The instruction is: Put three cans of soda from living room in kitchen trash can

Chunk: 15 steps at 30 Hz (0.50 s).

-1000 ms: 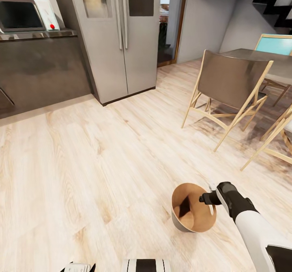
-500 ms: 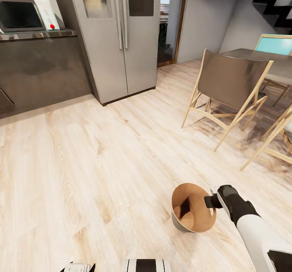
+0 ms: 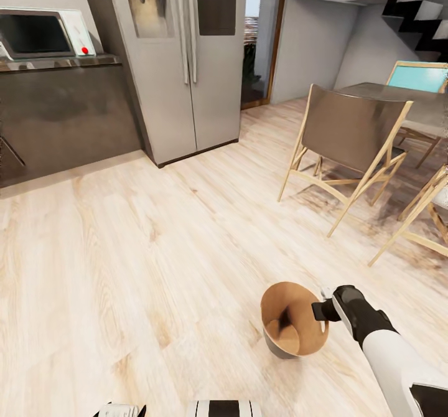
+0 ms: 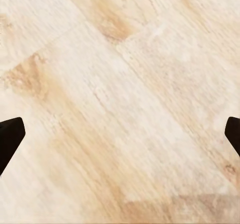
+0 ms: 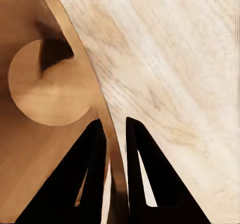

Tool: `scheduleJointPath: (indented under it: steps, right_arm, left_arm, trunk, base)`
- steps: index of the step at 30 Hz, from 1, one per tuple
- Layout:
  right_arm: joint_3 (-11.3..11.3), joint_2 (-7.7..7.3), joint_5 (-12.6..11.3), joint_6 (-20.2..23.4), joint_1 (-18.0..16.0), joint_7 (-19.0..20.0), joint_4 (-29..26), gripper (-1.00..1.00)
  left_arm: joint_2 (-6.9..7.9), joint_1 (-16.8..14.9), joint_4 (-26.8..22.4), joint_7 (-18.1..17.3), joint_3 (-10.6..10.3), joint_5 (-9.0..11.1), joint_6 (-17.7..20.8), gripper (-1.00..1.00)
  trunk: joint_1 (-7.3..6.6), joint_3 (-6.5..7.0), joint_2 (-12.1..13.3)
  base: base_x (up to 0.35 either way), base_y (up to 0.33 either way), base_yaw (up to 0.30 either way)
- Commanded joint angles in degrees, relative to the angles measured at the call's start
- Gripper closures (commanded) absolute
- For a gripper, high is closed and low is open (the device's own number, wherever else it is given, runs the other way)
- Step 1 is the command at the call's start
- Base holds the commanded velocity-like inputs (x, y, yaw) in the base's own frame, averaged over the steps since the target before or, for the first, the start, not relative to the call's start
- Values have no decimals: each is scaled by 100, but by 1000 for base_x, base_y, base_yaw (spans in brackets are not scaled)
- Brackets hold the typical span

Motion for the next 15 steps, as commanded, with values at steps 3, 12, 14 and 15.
scheduleJointPath:
  steps: [3, 12, 14, 15]
  right_arm:
    - [-4, -7, 29, -5, 0, -12, -2, 100]
    - [-12, 11, -21, -12, 27, -19, 28, 100]
    - [-12, 15, -22, -12, 38, -20, 29, 100]
    - [-12, 19, -23, -12, 43, -20, 30, 100]
  left_arm:
    - [2, 0, 0, -2, 0, -1, 7, -100]
    - [7, 0, 0, -8, 0, -2, 26, -100]
    - [7, 0, 0, -8, 0, -2, 27, -100]
    - [7, 0, 0, -6, 0, -2, 27, -100]
  trunk:
    - [-7, 67, 4]
    - [-186, 233, 326]
    - [-230, 269, 407]
    - [-252, 287, 447]
  base:
    - [0, 0, 0]
    - [0, 0, 0]
    - [0, 0, 0]
    - [0, 0, 0]
